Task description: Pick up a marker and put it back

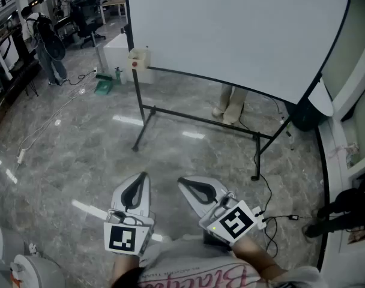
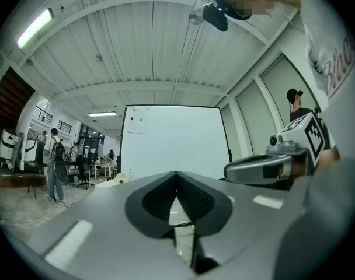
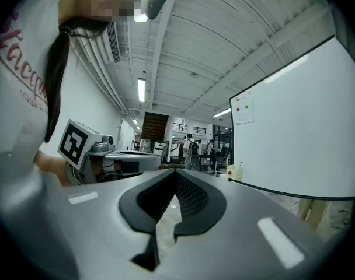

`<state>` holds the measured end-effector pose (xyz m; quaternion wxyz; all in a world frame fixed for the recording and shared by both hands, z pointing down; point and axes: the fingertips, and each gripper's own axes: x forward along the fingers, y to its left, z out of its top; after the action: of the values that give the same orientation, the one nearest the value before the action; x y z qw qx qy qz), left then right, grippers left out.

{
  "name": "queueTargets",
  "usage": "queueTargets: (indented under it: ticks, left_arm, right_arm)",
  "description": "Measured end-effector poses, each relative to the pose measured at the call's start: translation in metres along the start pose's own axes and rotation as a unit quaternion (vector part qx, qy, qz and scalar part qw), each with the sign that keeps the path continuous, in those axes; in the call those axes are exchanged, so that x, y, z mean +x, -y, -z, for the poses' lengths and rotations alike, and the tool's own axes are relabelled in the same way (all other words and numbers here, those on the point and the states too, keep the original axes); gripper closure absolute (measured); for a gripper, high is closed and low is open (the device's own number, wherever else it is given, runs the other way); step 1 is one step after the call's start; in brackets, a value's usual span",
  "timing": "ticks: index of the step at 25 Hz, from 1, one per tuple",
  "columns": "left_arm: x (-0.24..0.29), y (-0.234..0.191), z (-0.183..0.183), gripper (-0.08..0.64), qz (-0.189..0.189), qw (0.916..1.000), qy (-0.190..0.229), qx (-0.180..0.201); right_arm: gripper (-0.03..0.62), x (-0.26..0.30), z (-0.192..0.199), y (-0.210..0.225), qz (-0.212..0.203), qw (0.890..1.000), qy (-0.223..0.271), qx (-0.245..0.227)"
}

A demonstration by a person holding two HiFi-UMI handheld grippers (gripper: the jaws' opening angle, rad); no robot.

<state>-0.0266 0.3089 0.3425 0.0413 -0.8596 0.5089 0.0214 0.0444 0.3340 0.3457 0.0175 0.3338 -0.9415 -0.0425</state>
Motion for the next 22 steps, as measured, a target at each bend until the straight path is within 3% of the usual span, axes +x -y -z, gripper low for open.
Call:
queueTargets:
  ticks: [13, 22]
  left_arm:
    - [0.012, 0.022, 0.005, 0.560, -0.034, 0.9994, -0.011, 0.001]
    - [0.011, 0.032, 0.031, 0.560, -0.048, 0.9980, -0.036, -0.017]
  right_arm:
    - [0.592, -0.021, 0.009, 0.018, -0.034, 0.999, 0.002, 0.016]
    - [0.591, -0.029, 0.031, 0.022, -0.059, 0.997, -0.004, 0.040]
